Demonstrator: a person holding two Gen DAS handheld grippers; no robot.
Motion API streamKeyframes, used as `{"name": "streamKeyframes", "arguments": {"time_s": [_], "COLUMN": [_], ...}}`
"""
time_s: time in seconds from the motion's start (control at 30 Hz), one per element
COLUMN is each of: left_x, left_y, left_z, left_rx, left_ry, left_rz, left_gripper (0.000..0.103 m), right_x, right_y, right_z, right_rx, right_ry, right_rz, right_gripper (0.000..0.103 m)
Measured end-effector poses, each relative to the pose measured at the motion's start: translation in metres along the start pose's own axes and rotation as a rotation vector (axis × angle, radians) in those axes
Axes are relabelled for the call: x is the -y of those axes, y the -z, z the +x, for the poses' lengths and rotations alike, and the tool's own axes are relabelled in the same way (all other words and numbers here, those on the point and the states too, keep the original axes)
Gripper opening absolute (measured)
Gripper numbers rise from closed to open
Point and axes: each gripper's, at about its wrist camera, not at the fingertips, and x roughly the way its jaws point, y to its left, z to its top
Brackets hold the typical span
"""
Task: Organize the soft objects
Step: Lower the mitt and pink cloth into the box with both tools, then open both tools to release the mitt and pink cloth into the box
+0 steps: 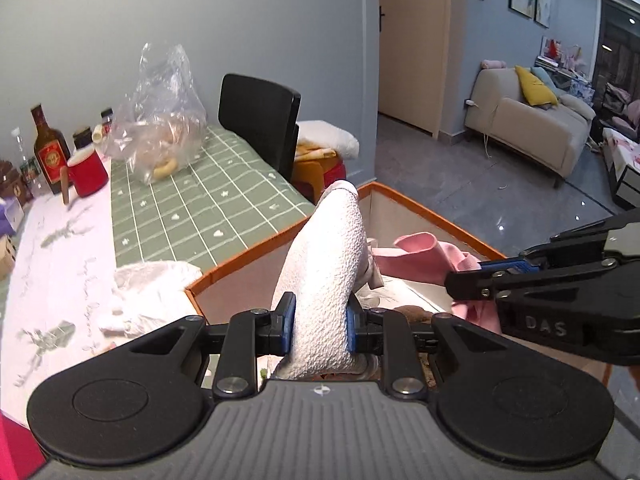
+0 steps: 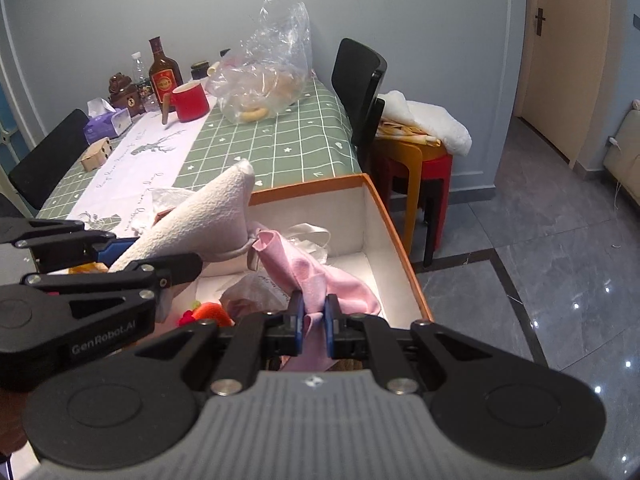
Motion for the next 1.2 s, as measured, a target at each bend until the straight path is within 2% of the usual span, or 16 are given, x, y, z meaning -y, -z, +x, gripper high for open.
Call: {"name": "streamKeyframes", "arguments": {"time_s": [0.1,0.23,0.33,0.6,0.73,1.0,1.1,1.17,1.2], "left_x": [0.001,0.004,0.002,0.002,0.007,0.013,0.017,0.020,0.021], "left_y": [0.000,0.002,0.005,0.012,0.016,0.020,0.021,0.020,0.019], "left_z": [0.008,0.020,0.026,0.039,0.043,0.048,0.048,0.045,0.043], "left_rx": [-0.006,-0.020,-0.032,-0.059,-0.076,-0.101,-0.097,-0.081,-0.071], "left_ry": [-0.012,-0.056,-0.053,-0.073,-0.079,-0.084,-0.098,-0.114,-0.119], "left_rz": [-0.014,0.016,0.006,0.006,0.038,0.064,0.092,0.116,0.125], "left_gripper": [0.027,0.027,0.027,0.028,0.029,0.038,0.047,0.062,0.065], "right_x": [0.003,-0.001,-0.002,0.012,0.012,0.009,0.010,0.009,0.009], "right_y": [-0.002,-0.002,-0.005,-0.007,-0.007,-0.001,-0.001,-0.001,-0.001], "right_z": [0.014,0.029,0.036,0.050,0.060,0.072,0.071,0.070,0.069], "right_rx": [-0.002,-0.008,-0.005,0.058,0.020,-0.057,-0.050,-0.042,-0.035], "right_ry": [0.013,0.017,0.033,0.071,0.059,0.086,0.090,0.094,0.097], "right_rz": [0.015,0.000,-0.003,0.075,0.078,0.057,0.053,0.046,0.043], "right_gripper": [0.007,0.007,0.007,0.008,0.008,0.014,0.018,0.019,0.023]}}
